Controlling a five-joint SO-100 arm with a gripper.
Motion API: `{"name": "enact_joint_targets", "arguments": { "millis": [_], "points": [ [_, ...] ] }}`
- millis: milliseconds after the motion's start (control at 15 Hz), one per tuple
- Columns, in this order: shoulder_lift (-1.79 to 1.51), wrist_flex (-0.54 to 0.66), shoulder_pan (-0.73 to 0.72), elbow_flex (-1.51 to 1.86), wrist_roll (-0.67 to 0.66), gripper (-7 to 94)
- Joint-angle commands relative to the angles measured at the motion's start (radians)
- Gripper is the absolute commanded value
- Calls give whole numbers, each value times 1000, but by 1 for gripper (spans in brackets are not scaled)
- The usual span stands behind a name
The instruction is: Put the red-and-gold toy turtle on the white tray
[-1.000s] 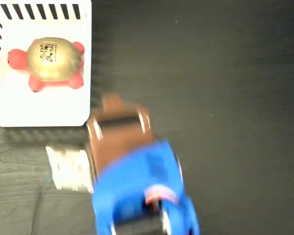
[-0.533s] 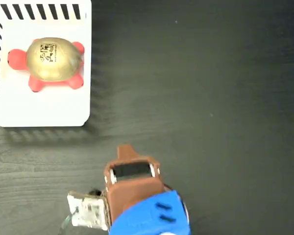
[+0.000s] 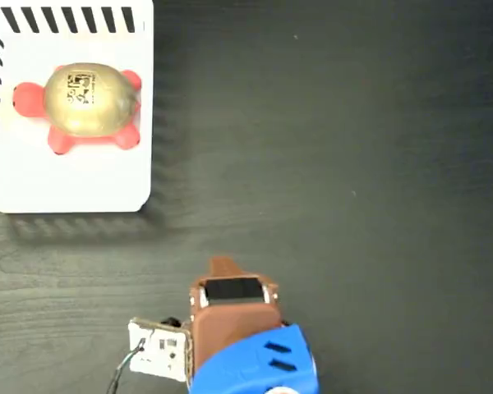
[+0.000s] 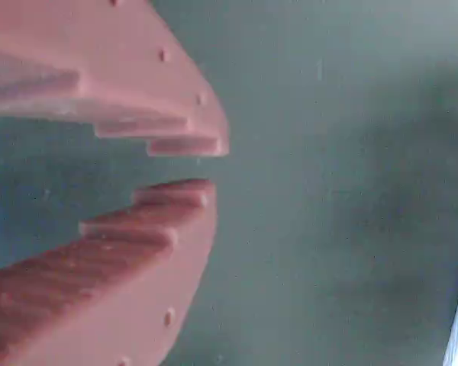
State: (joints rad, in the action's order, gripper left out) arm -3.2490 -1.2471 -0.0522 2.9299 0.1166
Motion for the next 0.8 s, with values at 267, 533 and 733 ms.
{"name": "enact_joint_targets", "arguments": {
  "millis": [267, 533, 733],
  "points": [
    [-3, 2, 61, -8, 84, 0],
    [-3, 2, 61, -8, 84, 0],
    [-3, 2, 61, -8, 84, 0]
  ]
}}
